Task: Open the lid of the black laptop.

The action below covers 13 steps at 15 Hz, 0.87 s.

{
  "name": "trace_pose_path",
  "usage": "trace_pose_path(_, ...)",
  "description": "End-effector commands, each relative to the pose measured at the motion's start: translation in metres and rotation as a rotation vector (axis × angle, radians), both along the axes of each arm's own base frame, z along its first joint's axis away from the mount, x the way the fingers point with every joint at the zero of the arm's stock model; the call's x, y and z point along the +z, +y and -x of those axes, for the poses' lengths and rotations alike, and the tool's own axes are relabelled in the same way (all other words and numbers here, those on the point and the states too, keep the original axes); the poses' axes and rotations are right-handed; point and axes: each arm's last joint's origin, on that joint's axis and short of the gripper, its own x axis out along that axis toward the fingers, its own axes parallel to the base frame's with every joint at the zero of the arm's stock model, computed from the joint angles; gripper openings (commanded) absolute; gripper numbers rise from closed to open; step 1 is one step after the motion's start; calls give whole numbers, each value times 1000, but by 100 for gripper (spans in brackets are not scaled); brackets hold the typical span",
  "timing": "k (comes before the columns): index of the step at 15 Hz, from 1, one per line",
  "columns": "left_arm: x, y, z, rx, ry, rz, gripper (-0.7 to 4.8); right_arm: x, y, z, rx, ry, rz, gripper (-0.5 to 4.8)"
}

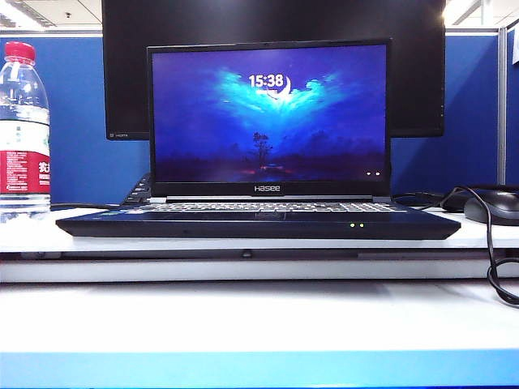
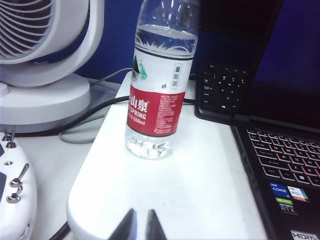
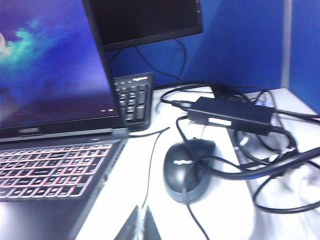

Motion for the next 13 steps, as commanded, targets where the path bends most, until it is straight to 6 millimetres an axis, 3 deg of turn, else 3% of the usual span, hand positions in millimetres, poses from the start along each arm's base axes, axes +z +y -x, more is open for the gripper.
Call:
trace_pose_path(1,1,0,0,3,-11,-6,40,-1,-2,0,-62,4,-22,-1)
trace_pose_path(13,1,0,0,3,-11,-6,40,-6,-5,0,-105,54,-19,-1)
